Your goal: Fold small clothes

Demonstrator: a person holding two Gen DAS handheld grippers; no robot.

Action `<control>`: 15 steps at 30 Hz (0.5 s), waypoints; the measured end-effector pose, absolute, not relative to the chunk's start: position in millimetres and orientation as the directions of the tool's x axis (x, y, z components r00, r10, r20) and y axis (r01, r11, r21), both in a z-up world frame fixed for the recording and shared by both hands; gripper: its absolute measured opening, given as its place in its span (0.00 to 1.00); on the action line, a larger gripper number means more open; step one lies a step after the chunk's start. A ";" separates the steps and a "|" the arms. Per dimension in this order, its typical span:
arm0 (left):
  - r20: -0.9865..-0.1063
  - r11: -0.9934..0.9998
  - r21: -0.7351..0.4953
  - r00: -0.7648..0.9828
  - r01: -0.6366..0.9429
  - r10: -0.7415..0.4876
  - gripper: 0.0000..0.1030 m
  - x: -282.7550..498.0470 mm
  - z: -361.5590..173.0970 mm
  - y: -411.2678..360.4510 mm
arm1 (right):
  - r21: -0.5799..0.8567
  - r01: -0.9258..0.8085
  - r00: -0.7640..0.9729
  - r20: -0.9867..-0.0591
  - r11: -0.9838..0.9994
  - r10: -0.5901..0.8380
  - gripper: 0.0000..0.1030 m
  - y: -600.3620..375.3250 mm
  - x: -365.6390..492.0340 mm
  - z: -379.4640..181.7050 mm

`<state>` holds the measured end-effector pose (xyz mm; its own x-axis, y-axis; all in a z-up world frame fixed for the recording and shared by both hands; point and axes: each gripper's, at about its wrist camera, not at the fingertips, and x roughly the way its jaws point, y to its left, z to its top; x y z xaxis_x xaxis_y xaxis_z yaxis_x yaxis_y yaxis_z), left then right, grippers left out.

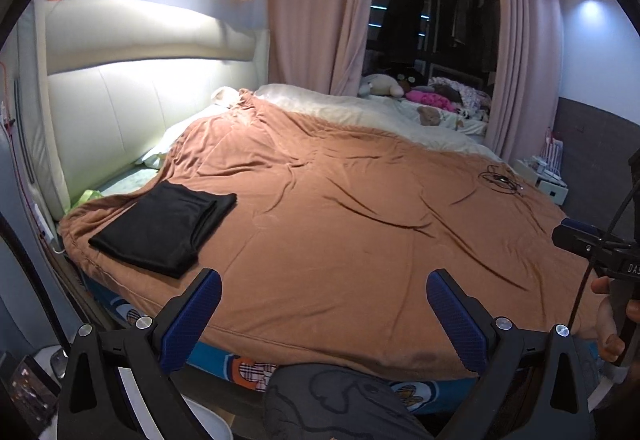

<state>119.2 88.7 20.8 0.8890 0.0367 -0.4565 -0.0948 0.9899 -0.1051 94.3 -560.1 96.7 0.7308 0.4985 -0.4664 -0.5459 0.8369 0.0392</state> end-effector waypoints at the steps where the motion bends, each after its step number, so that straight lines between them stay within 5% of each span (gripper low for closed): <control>1: -0.453 0.991 -0.102 0.891 -0.089 0.033 1.00 115.7 20.8 84.8 | 0.038 -0.544 0.734 -0.462 0.838 0.497 1.00 -563.2 89.9 95.1; 15: -0.411 0.995 -0.091 0.912 -0.028 -0.012 1.00 64.6 23.4 40.5 | 0.031 -0.508 0.784 -0.396 0.861 0.477 1.00 -596.7 20.9 72.0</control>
